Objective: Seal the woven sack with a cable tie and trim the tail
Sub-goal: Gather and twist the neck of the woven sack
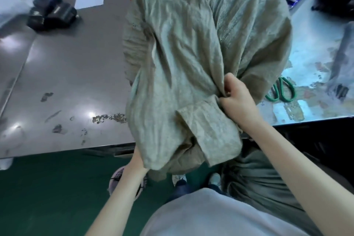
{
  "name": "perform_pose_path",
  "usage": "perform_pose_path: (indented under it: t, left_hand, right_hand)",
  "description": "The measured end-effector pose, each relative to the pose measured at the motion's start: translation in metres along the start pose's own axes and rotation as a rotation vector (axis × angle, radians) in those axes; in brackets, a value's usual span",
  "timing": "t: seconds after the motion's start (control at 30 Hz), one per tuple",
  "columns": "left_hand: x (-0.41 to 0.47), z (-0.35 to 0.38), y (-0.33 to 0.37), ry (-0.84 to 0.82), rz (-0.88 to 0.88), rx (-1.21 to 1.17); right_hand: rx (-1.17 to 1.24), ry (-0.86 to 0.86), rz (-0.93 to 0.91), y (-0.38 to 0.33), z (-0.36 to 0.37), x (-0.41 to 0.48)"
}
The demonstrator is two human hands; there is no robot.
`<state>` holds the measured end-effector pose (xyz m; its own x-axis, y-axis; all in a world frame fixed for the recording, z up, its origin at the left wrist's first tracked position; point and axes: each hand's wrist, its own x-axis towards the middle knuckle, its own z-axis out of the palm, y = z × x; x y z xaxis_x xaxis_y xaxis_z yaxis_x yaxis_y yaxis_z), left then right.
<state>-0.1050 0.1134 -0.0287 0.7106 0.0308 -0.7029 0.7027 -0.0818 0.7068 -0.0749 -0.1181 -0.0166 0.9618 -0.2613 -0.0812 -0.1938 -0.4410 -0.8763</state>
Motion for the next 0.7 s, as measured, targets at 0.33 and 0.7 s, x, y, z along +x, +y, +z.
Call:
perform_pose_path:
  t: [0.33,0.7]
  left_hand:
    - [0.017,-0.012,0.054,-0.307,0.167,-0.302]
    - [0.052,0.02,0.059,-0.183,0.108,0.171]
  right_hand:
    - [-0.133,0.1,-0.134,0.026,-0.015,-0.036]
    - [-0.363,-0.047,-0.151,0.024,-0.008,-0.036]
